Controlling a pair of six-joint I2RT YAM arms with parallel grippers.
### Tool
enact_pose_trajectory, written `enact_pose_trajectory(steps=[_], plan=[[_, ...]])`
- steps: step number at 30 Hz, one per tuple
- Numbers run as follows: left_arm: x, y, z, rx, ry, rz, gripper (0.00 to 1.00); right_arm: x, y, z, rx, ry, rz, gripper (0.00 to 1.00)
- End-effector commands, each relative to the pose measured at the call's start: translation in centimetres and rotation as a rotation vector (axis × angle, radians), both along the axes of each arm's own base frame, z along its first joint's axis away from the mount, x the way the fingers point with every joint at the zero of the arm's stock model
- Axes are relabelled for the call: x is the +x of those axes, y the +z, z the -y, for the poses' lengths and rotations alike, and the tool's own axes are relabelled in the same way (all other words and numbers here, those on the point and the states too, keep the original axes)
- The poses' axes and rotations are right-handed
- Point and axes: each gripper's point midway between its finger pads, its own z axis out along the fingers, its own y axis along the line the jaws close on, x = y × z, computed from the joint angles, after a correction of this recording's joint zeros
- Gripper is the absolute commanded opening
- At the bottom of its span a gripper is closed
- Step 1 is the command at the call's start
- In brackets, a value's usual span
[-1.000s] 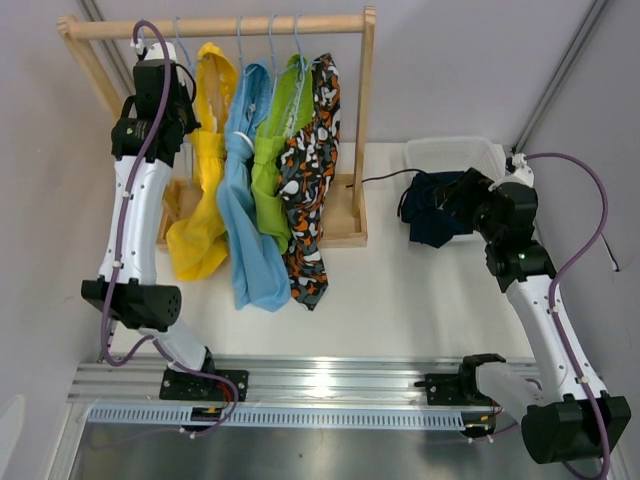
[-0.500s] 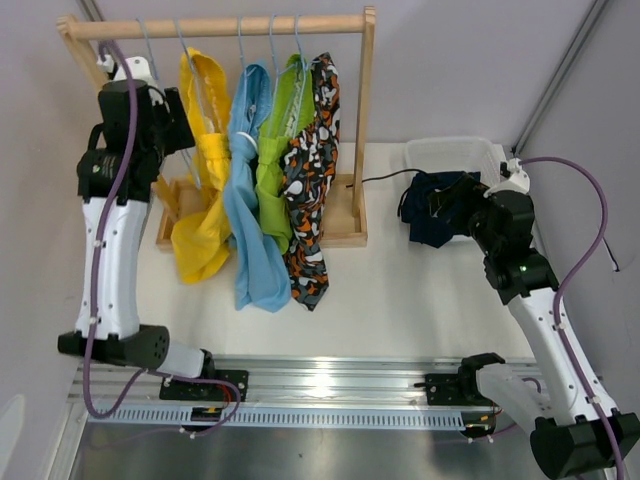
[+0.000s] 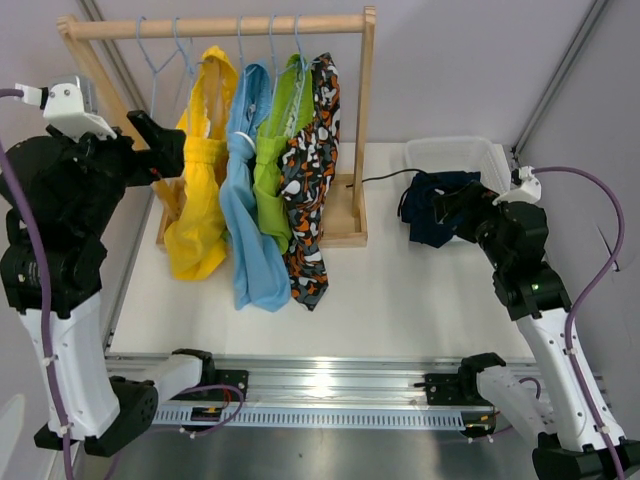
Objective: Remove the shorts from the hanger
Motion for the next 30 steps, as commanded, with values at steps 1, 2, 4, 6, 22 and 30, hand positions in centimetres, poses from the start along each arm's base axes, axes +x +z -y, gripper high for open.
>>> enact_pose_trajectory(steps=[1, 2, 4, 6, 22, 30], plan=[[-0.8, 1.6, 5.8, -0.075, -0.313, 0.052, 0.99, -0.6, 2.0, 0.1, 0.001, 0.0, 0.051, 0.88], [-0.5, 1.3, 6.7, -0.105, -0.35, 0.041, 0.99, -0.6, 1.9, 0.1, 0.001, 0.0, 0.049, 0.88], [-0.9, 2.3, 9.3, -0.134, -0.469, 0.08, 0.99, -0.6, 1.6, 0.2, -0.005, -0.002, 0.047, 0.88], [-0.2, 2.6, 11.3, -0.149, -0.546, 0.102, 0.99, -0.6, 1.5, 0.3, -0.009, -0.009, 0.048, 0.88], [8.2, 0.5, 20.5, -0.137, -0.598, 0.034, 0.96, -0.9, -0.2, 0.8, -0.067, -0.013, 0.044, 0.89], [12.1, -2.1, 21.4, -0.095, -0.494, -0.024, 0.94, -1.0, -0.2, 2.0, -0.105, -0.037, 0.05, 0.9]])
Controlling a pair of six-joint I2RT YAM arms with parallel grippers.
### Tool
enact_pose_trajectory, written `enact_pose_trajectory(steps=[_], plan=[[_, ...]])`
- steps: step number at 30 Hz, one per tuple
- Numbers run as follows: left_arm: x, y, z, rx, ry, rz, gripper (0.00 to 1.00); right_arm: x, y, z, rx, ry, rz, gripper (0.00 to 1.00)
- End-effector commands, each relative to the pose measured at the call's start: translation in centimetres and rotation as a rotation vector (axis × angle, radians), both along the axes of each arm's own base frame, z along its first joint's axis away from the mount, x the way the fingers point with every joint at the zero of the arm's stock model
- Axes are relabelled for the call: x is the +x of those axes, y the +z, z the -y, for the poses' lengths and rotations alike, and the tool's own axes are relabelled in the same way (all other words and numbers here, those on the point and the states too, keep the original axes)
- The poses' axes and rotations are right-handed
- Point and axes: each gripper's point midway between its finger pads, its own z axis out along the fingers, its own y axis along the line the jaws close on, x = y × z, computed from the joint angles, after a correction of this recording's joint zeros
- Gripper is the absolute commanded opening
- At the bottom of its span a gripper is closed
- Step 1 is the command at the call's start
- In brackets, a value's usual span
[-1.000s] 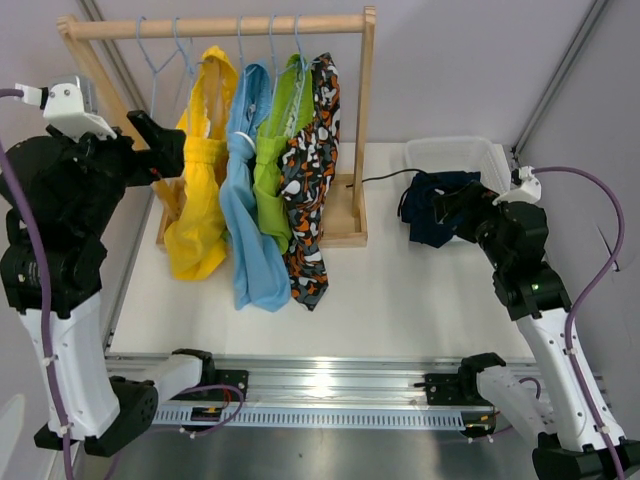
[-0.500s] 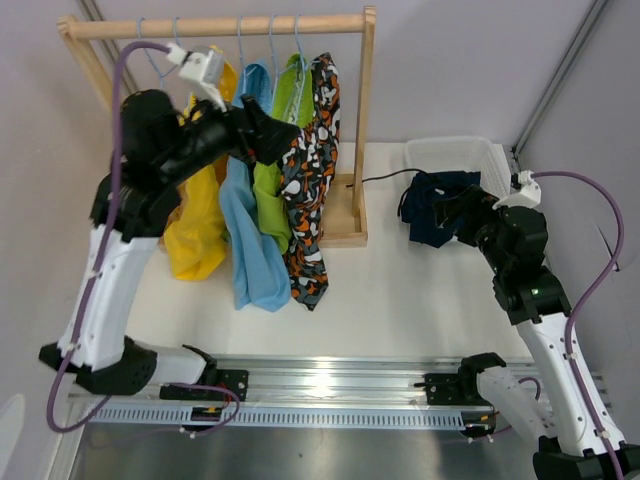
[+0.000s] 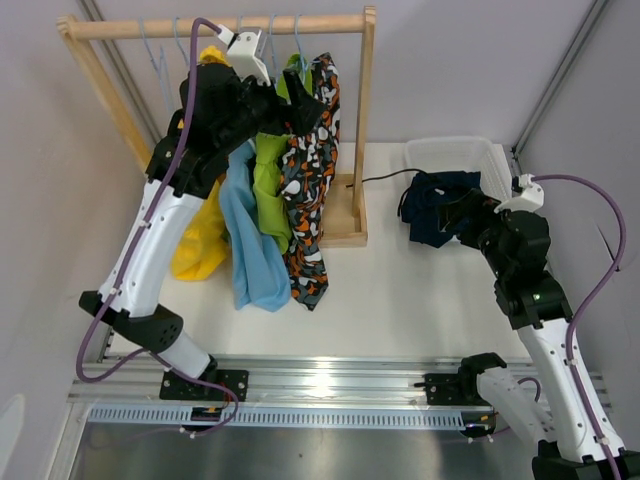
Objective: Remove the shorts from the hanger
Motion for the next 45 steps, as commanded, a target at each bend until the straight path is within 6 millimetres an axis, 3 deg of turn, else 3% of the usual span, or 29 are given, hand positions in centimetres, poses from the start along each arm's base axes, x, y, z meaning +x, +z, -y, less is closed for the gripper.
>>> enact_pose_trajectory(steps=[1, 6, 7, 10, 13, 14, 16, 18, 25, 30, 32, 33, 34, 35, 36, 37, 38, 40, 42, 43, 45], plan=[[1.2, 1.0, -0.1, -0.006, 0.057, 0.039, 0.93, 0.0, 0.5, 0.9, -0.031, -0.023, 0.028, 0.9], [2.6, -1.4, 1.3, 0.039, 0.055, -0.001, 0.86, 0.2, -0.3, 1.3, -0.027, -0.021, 0.014, 0.9], [3.2, -1.7, 0.9, 0.051, 0.098, -0.001, 0.85, 0.2, -0.4, 1.5, -0.026, -0.026, 0.013, 0.9], [3.9, -2.7, 1.2, 0.076, 0.112, -0.015, 0.74, 0.2, -0.8, 1.6, -0.026, -0.028, 0.007, 0.9], [4.4, -3.0, 1.4, 0.08, 0.126, -0.017, 0.42, 0.3, -0.8, 1.5, -0.026, -0.021, 0.009, 0.88], [4.6, -2.7, 1.2, 0.08, 0.145, -0.01, 0.19, 0.3, -0.9, 1.5, -0.025, -0.021, 0.009, 0.87], [4.5, -2.5, 1.1, 0.098, 0.162, -0.003, 0.01, 0.3, -0.9, 1.5, -0.023, -0.018, 0.008, 0.84], [3.9, -0.1, 0.8, 0.094, 0.176, 0.052, 0.0, 0.3, -1.0, 1.5, -0.02, -0.019, 0.006, 0.83], [1.8, 4.7, -0.9, 0.094, 0.188, 0.147, 0.0, 0.6, -0.6, 1.2, 0.007, -0.018, 0.021, 0.83], [-2.0, 8.1, -3.2, 0.061, 0.177, 0.211, 0.0, 0.6, -0.1, 0.7, 0.018, 0.012, 0.035, 0.84], [-3.3, 8.1, -3.7, 0.066, 0.157, 0.202, 0.0, 0.5, 1.0, 0.3, 0.015, 0.04, 0.073, 0.86], [-4.6, 7.5, -4.3, 0.083, 0.139, 0.178, 0.0, 0.1, 1.8, -0.9, 0.0, 0.12, 0.106, 0.89], [-5.7, 7.2, -4.2, 0.089, 0.102, 0.168, 0.0, -0.2, 3.5, -1.7, -0.006, 0.177, 0.183, 0.92], [-5.5, 3.6, -3.5, 0.151, 0.071, 0.087, 0.0, -0.9, 4.8, -2.5, -0.015, 0.233, 0.238, 0.99], [-7.9, 4.4, -4.6, 0.137, 0.052, 0.112, 0.0, -1.8, 5.7, -3.9, -0.021, 0.322, 0.282, 0.99], [-9.3, 4.0, -4.4, 0.142, 0.02, 0.111, 0.0, -2.2, 7.0, -4.5, -0.022, 0.36, 0.337, 0.99], [-9.5, 0.4, -3.9, 0.202, -0.005, 0.047, 0.0, -2.5, 7.7, -4.9, -0.019, 0.39, 0.365, 0.99], [-12.8, 0.9, -4.8, 0.184, -0.048, 0.071, 0.0, -2.9, 8.9, -6.0, 0.006, 0.45, 0.411, 1.0], [-14.5, -0.5, -5.0, 0.205, -0.091, 0.03, 0.0, -3.0, 9.6, -6.7, 0.026, 0.49, 0.438, 0.99], [-15.8, -0.2, -5.1, 0.196, -0.119, 0.032, 0.0, -3.2, 10.5, -7.1, 0.033, 0.515, 0.478, 0.99], [-18.4, 0.0, -4.5, 0.182, -0.23, 0.023, 0.0, -4.3, 11.3, -8.6, 0.054, 0.601, 0.514, 1.0]])
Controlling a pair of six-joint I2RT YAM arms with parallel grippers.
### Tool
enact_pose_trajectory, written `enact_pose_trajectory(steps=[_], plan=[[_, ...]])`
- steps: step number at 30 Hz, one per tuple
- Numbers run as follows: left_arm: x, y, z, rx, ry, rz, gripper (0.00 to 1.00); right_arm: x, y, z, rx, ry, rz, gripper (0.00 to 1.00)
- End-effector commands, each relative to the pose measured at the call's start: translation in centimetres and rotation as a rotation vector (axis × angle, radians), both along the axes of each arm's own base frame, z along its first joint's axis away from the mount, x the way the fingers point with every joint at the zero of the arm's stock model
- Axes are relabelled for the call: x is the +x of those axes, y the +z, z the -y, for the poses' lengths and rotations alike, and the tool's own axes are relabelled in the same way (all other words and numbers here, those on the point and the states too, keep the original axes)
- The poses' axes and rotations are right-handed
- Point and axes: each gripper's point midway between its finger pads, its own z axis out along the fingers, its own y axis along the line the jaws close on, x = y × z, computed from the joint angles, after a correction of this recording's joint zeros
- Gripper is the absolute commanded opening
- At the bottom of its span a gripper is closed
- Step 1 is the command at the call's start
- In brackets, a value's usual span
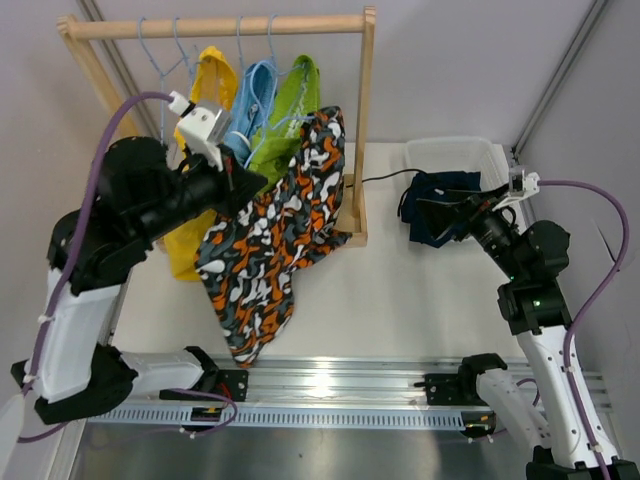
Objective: Remove the shorts from the hanger
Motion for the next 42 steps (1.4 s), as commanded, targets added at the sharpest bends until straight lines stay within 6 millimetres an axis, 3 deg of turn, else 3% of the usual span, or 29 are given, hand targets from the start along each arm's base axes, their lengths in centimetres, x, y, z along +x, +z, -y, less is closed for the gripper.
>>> enact_pose_trajectory(steps=[1, 2, 5, 9, 15, 21, 22, 23, 24, 25, 28, 30, 37, 42], plan=[[-4.3, 0.9, 1.0, -0.03, -0.18, 0.003, 0.0, -2.5, 5.0, -3.0, 0.026, 0.195, 0.207, 1.0], [-6.0, 1.7, 1.1, -0.059, -0.245, 0.009, 0.0, -3.0, 5.4, -3.9, 0.017, 0.229, 0.23, 1.0], [-8.6, 2.9, 0.9, -0.111, -0.329, 0.012, 0.0, -3.5, 6.6, -5.2, -0.019, 0.279, 0.268, 0.99], [-10.9, 4.5, 1.1, -0.174, -0.421, 0.038, 0.0, -3.1, 7.8, -6.0, -0.035, 0.276, 0.279, 0.99], [-12.4, 5.6, 1.7, -0.236, -0.508, 0.056, 0.0, -2.6, 8.5, -7.6, -0.03, 0.289, 0.298, 0.99], [-13.8, 6.5, 1.6, -0.275, -0.561, 0.076, 0.0, -1.0, 7.1, -10.1, -0.026, 0.303, 0.28, 0.99], [-13.9, 6.6, 1.5, -0.276, -0.559, 0.081, 0.0, -1.1, 6.9, -10.7, -0.023, 0.322, 0.276, 0.94], [-13.8, 6.5, 1.4, -0.274, -0.556, 0.08, 0.0, -1.2, 6.7, -11.3, -0.027, 0.343, 0.28, 0.72], [-13.7, 6.4, 1.4, -0.27, -0.546, 0.076, 0.0, -0.9, 6.3, -11.8, -0.034, 0.356, 0.272, 0.46], [-13.3, 6.5, 1.0, -0.268, -0.517, 0.087, 0.0, -1.0, 6.3, -12.2, -0.039, 0.36, 0.277, 0.0], [-12.3, 6.1, 0.1, -0.242, -0.43, 0.076, 0.0, -1.0, 6.6, -11.3, -0.036, 0.304, 0.283, 0.0], [-10.2, 4.4, -0.6, -0.186, -0.306, 0.023, 0.0, -0.3, 6.4, -9.7, -0.063, 0.21, 0.273, 0.0], [-6.2, 0.3, -3.0, -0.048, -0.05, -0.051, 0.0, 0.2, 7.4, -1.9, -0.093, -0.081, 0.274, 0.0], [-5.8, -0.2, -3.5, -0.027, -0.016, -0.056, 0.0, 0.7, 7.2, 1.4, -0.089, -0.179, 0.246, 0.0]])
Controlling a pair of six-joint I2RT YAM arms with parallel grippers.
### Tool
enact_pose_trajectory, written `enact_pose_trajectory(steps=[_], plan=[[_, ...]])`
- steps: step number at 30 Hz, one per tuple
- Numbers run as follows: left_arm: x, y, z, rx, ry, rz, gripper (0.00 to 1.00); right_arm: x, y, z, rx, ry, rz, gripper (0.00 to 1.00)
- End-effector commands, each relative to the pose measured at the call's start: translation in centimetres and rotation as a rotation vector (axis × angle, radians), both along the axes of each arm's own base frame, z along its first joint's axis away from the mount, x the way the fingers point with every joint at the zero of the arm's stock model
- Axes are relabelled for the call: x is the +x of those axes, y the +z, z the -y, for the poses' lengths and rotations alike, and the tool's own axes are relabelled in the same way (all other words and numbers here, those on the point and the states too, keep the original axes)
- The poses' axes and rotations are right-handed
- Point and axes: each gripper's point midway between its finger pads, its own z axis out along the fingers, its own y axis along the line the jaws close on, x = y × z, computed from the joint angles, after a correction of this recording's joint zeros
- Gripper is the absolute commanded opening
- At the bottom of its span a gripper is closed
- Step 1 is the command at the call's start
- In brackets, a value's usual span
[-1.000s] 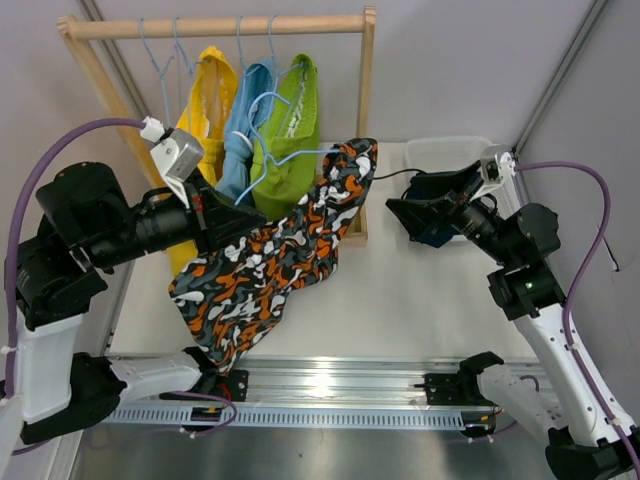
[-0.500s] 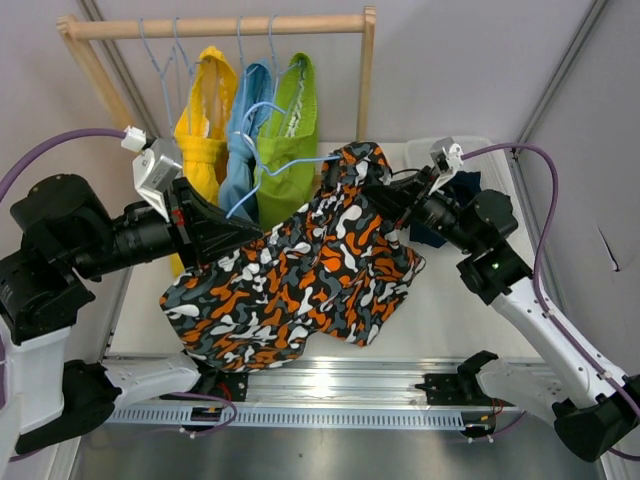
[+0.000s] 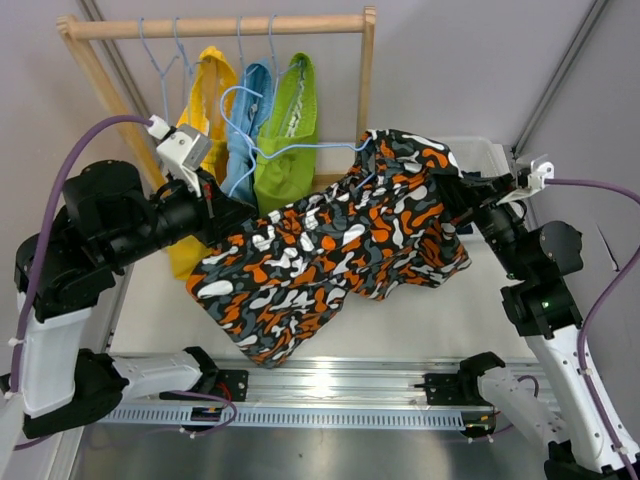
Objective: Remove the shorts from the hanger
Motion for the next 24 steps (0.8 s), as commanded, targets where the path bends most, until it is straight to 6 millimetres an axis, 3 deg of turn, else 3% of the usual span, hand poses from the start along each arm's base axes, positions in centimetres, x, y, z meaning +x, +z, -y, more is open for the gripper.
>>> enact_pose_trajectory(steps=[1, 14, 24], plan=[[0.4, 0.5, -1.7, 0.018, 0.075, 0.04, 0.0, 1.8, -0.6, 3.5, 0.023, -0.159, -0.044, 0.0], [-0.1, 1.1, -2.4, -0.001, 0.083, 0.058, 0.0, 3.9, -2.4, 6.3, 0.087, -0.259, -0.154, 0.0], [0.2, 4.7, -3.9, -0.085, 0.166, 0.143, 0.0, 3.3, -4.1, 6.6, 0.098, -0.271, -0.197, 0.0]])
